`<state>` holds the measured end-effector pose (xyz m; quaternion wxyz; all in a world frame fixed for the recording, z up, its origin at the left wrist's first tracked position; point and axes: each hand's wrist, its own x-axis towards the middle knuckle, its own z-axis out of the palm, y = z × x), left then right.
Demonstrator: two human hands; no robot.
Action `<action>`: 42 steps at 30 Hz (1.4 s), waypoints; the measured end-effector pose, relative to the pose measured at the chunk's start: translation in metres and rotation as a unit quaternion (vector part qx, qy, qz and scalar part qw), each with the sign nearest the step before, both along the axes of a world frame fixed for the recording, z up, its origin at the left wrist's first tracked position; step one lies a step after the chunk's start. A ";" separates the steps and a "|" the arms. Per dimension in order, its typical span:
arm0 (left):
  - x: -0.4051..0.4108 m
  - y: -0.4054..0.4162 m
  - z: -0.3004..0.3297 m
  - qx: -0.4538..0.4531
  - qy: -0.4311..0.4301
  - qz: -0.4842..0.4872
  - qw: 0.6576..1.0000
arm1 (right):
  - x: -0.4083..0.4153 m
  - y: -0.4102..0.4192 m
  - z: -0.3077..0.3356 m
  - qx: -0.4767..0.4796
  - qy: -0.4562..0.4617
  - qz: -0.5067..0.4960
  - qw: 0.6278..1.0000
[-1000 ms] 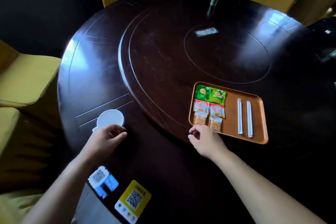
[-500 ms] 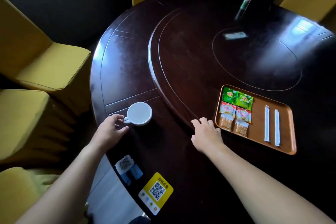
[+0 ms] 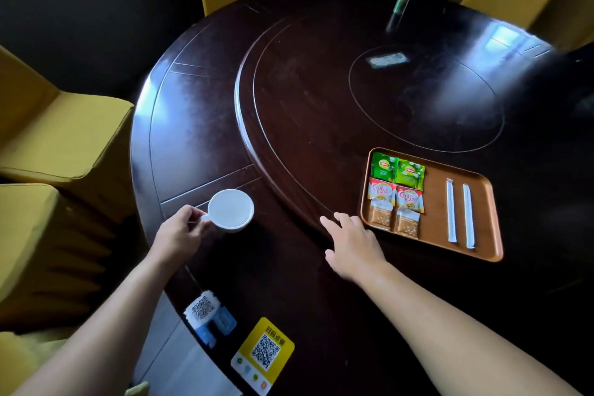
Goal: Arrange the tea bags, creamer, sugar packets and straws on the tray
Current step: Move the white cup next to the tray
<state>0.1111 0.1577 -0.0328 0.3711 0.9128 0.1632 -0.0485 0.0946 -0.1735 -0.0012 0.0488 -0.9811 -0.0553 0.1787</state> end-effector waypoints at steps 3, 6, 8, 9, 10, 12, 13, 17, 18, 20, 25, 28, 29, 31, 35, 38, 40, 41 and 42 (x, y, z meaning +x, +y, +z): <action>0.007 -0.011 0.012 -0.024 -0.015 -0.020 0.999 | -0.001 -0.003 -0.003 0.003 -0.008 0.004 1.000; 0.020 -0.029 0.030 -0.030 -0.033 -0.052 0.998 | -0.002 -0.006 -0.006 0.012 -0.007 0.004 1.000; 0.030 -0.048 0.043 -0.040 -0.042 -0.068 0.996 | -0.006 -0.012 -0.008 0.008 -0.017 -0.003 1.000; 0.035 -0.059 0.048 -0.049 -0.046 -0.073 0.995 | -0.009 -0.015 -0.008 0.003 -0.025 -0.009 1.000; 0.041 -0.068 0.052 -0.061 -0.048 -0.075 0.994 | -0.011 -0.019 -0.009 -0.002 -0.032 -0.015 0.999; 0.055 -0.088 0.057 -0.075 -0.055 -0.082 0.992 | -0.015 -0.026 -0.009 0.002 -0.040 -0.026 0.999; 0.063 -0.098 0.057 -0.069 -0.059 -0.091 0.992 | -0.016 -0.028 -0.009 0.008 -0.041 -0.027 0.999; 0.088 -0.138 0.055 -0.058 -0.069 -0.129 0.988 | -0.017 -0.032 -0.011 0.021 -0.056 -0.021 0.998; 0.092 -0.146 0.053 -0.061 -0.064 -0.133 0.987 | -0.016 -0.032 -0.012 0.022 -0.060 -0.021 0.998; 0.101 -0.160 0.046 -0.061 -0.055 -0.140 0.987 | -0.015 -0.033 -0.013 0.023 -0.065 -0.020 0.997; 0.113 -0.185 0.028 -0.087 -0.035 -0.132 0.987 | -0.014 -0.032 -0.016 0.028 -0.076 -0.027 0.996; 0.117 -0.196 0.025 -0.090 -0.033 -0.141 0.985 | -0.015 -0.032 -0.019 0.031 -0.080 -0.030 0.996; 0.119 -0.199 0.025 -0.093 -0.032 -0.144 0.985 | -0.016 -0.032 -0.019 0.031 -0.080 -0.029 0.996; 0.121 -0.203 0.024 -0.098 -0.031 -0.148 0.984 | -0.016 -0.032 -0.019 0.030 -0.082 -0.029 0.996; 0.123 -0.209 0.025 -0.106 -0.029 -0.148 0.983 | -0.015 -0.030 -0.019 0.029 -0.079 -0.033 0.996; 0.123 -0.209 0.028 -0.109 -0.008 -0.137 0.984 | -0.015 -0.030 -0.019 0.028 -0.084 -0.031 0.996; 0.123 -0.209 0.029 -0.112 0.008 -0.132 0.985 | -0.015 -0.029 -0.019 0.028 -0.085 -0.033 0.995; 0.123 -0.209 0.030 -0.119 0.011 -0.134 0.984 | -0.015 -0.029 -0.019 0.027 -0.082 -0.035 0.996; 0.123 -0.210 0.032 -0.121 0.007 -0.145 0.982 | -0.015 -0.029 -0.019 0.024 -0.079 -0.035 0.996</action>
